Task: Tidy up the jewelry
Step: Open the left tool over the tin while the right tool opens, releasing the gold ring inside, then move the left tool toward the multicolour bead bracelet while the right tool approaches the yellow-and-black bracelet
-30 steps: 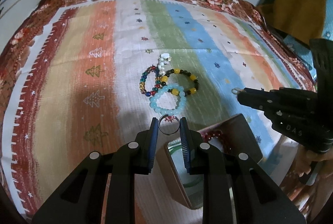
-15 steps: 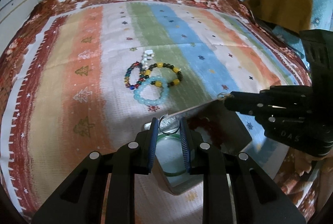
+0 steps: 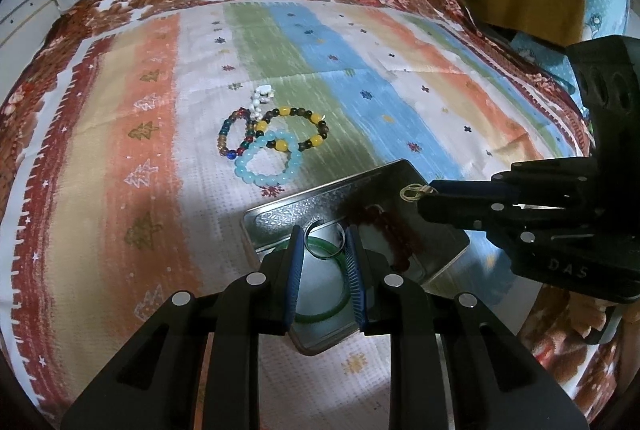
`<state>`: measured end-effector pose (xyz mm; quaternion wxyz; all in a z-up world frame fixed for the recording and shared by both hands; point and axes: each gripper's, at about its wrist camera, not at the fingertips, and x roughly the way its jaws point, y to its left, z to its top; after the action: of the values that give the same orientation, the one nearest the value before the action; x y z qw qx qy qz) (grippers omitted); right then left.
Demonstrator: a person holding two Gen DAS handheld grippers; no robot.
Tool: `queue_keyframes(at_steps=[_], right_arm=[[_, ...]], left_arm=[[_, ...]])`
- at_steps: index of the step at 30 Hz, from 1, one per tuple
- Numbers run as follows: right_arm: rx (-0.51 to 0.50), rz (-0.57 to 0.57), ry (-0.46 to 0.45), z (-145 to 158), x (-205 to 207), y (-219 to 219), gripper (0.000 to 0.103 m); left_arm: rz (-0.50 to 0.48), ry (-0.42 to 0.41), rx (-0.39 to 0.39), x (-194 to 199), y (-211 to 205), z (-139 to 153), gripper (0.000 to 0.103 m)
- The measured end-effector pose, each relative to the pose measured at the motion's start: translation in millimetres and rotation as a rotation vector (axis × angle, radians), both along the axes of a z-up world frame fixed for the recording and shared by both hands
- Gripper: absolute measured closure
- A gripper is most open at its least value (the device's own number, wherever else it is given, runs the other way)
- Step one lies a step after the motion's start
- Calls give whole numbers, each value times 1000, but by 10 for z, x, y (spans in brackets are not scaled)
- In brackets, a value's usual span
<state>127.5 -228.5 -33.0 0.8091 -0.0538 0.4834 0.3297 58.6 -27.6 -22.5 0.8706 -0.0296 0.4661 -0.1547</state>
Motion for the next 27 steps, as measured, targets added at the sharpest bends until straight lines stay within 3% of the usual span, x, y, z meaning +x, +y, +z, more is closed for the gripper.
queue_keyframes(at_steps=[3,4,5,7,16,27], right_arm=[[0,4,15,-31,3,-3,91],[0,-2,20,-42,12,-4,85],[0,-8,19,-45,21,-10,71],[-4,-19,2,-33,30,-23,62],[-9,-41,11,-59,114,-53,62],[-18,-114,16,-80,418,-127,59]], left_arm=[[2,23,-24,15,11,-32,82],[6,31,-34,26,22,-42,80],[17,37,-37,36,42,-50,72],[35,28,-23,52,71,-44,70],[71,28,-38,94,174,-28,69],[132,15,42,351,360,-34,63]])
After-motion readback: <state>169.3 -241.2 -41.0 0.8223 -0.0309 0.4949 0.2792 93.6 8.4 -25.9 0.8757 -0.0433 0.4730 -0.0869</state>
